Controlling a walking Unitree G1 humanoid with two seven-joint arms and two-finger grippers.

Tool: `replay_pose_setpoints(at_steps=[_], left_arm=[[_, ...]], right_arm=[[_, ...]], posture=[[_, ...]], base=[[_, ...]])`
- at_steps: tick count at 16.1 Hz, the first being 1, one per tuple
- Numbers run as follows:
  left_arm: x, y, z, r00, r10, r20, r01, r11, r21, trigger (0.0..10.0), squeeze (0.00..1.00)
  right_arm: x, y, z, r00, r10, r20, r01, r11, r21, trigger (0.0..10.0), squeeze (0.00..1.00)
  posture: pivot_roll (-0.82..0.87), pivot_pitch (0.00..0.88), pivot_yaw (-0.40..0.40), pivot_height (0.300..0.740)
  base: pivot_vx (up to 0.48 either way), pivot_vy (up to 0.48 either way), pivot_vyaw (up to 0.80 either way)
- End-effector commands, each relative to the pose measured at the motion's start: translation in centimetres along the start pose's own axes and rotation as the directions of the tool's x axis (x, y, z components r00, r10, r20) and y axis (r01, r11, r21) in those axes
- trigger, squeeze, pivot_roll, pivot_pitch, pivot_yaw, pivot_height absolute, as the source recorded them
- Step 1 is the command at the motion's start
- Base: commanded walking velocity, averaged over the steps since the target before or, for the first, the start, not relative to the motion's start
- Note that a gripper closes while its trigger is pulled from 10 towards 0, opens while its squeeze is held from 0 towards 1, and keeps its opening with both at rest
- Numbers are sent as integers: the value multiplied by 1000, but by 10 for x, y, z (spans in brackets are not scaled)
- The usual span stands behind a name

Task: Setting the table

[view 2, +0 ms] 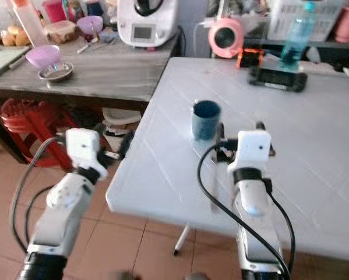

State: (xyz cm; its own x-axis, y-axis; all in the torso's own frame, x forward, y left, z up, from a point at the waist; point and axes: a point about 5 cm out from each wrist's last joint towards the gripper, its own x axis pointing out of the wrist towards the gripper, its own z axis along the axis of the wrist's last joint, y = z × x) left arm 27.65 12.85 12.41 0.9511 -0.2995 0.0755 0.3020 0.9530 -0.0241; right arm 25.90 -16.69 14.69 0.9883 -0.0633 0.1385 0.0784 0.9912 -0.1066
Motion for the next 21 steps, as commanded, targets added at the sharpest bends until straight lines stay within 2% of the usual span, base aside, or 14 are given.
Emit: replay_pose_setpoints(at_steps=[1, 4, 7, 9, 10, 11, 13, 15, 18, 21], left_arm=[[-6, 5, -7, 999, 3, -44, -3, 1000, 4, 10000, 0], [-9, 12, -7, 998, -6, -60, 8, 999, 34, 10000, 0], [-17, 17, -11, 995, -34, -95, 39, 998, 50, 10000, 0], [-24, 17, -13, 989, -89, -121, 97, 993, 67, 10000, 0], [-28, 19, -15, 983, -115, -142, 128, 988, 83, 10000, 0], [-30, 20, -16, 981, -125, -151, 140, 986, 91, 10000, 0], [-33, 27, -15, 982, -106, -157, 124, 986, 112, 10000, 0], [-31, 30, -11, 990, -64, -122, 77, 991, 107, 10000, 0], [-32, 24, -12, 989, -79, -123, 92, 991, 101, 10000, 0], [-29, 24, -11, 989, -79, -122, 92, 991, 101, 10000, 0]], right_arm=[[-2, 4, -2, 1000, 19, -10, -18, 1000, 8, 10000, 0], [0, 7, -1, 1000, 28, -12, -28, 1000, 7, 10000, 0], [-6, 10, -7, 998, 42, -46, -42, 999, 11, 10000, 0], [-12, 13, -12, 995, 46, -94, -43, 998, 37, 10000, 0], [-15, 12, -18, 988, 39, -149, -31, 998, 56, 10000, 0], [-17, 11, -22, 984, 35, -176, -28, 999, 46, 10000, 0], [-20, 9, -24, 984, 28, -178, -18, 998, 56, 10000, 0], [-19, 9, -19, 988, 38, -151, -30, 998, 51, 10000, 0], [-20, 11, -26, 978, 39, -206, -28, 998, 56, 10000, 0], [-21, 19, -38, 956, 59, -289, -33, 995, 94, 10000, 0]], posture=[[-54, 0, 46, 740], [-52, 0, 47, 740], [-53, 0, 48, 740], [-55, 0, 47, 740], [-55, 0, 48, 740], [-54, 0, 46, 740], [-52, 0, 47, 740], [-55, 0, 42, 740], [-55, 0, 41, 740], [-50, 0, 43, 740]], base=[[0, 0, 0], [0, 0, 0], [0, 0, 0], [0, 0, 0], [0, 0, 0], [0, 0, 0], [0, 0, 0], [0, 0, 0], [0, 0, -467], [0, 0, -533]])
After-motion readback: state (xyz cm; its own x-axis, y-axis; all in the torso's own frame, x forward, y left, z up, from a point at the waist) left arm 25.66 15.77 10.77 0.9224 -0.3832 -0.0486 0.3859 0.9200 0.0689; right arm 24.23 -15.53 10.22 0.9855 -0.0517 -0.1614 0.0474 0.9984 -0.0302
